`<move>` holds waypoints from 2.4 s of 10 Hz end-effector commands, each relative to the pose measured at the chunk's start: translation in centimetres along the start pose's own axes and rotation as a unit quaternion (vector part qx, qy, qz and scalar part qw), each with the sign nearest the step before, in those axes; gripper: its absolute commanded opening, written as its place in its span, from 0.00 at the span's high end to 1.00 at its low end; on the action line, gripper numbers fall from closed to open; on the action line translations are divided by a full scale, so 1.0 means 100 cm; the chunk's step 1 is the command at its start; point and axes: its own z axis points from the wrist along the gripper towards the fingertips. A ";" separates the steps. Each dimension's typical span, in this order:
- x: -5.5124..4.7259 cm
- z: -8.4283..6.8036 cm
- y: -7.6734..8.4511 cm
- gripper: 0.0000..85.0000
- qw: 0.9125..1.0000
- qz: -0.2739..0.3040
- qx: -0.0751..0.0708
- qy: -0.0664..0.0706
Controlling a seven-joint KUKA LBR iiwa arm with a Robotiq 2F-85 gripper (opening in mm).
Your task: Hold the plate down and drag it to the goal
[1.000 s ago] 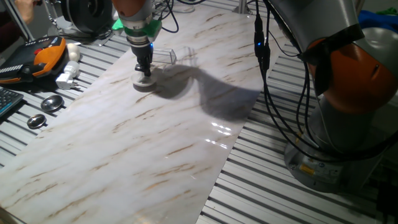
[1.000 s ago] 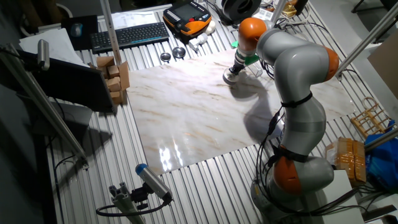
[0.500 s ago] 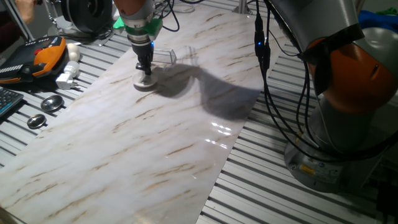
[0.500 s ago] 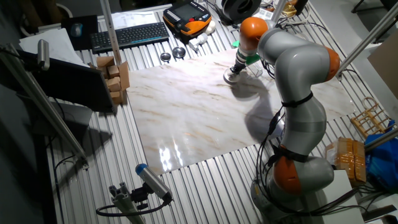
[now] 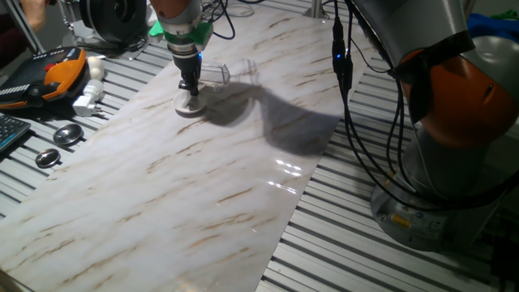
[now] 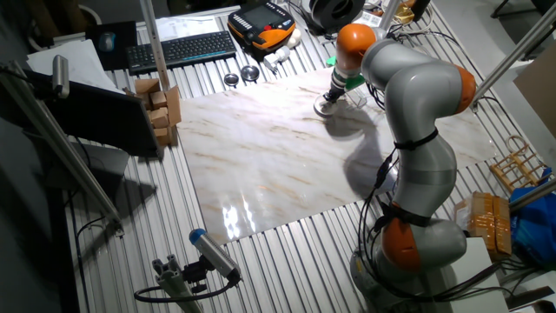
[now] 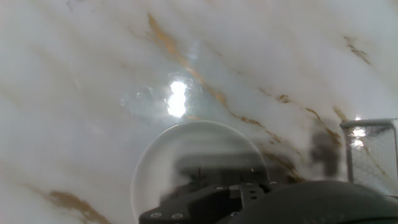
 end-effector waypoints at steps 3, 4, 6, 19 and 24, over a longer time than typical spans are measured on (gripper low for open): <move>0.002 0.001 -0.006 1.00 1.000 -0.002 0.002 0.000; 0.002 0.001 -0.008 1.00 1.000 -0.003 0.002 0.000; 0.002 0.000 -0.011 1.00 1.000 -0.004 0.004 -0.001; 0.004 0.000 -0.025 1.00 1.000 -0.008 0.009 -0.001; -0.003 -0.011 -0.017 1.00 1.000 0.009 -0.007 0.006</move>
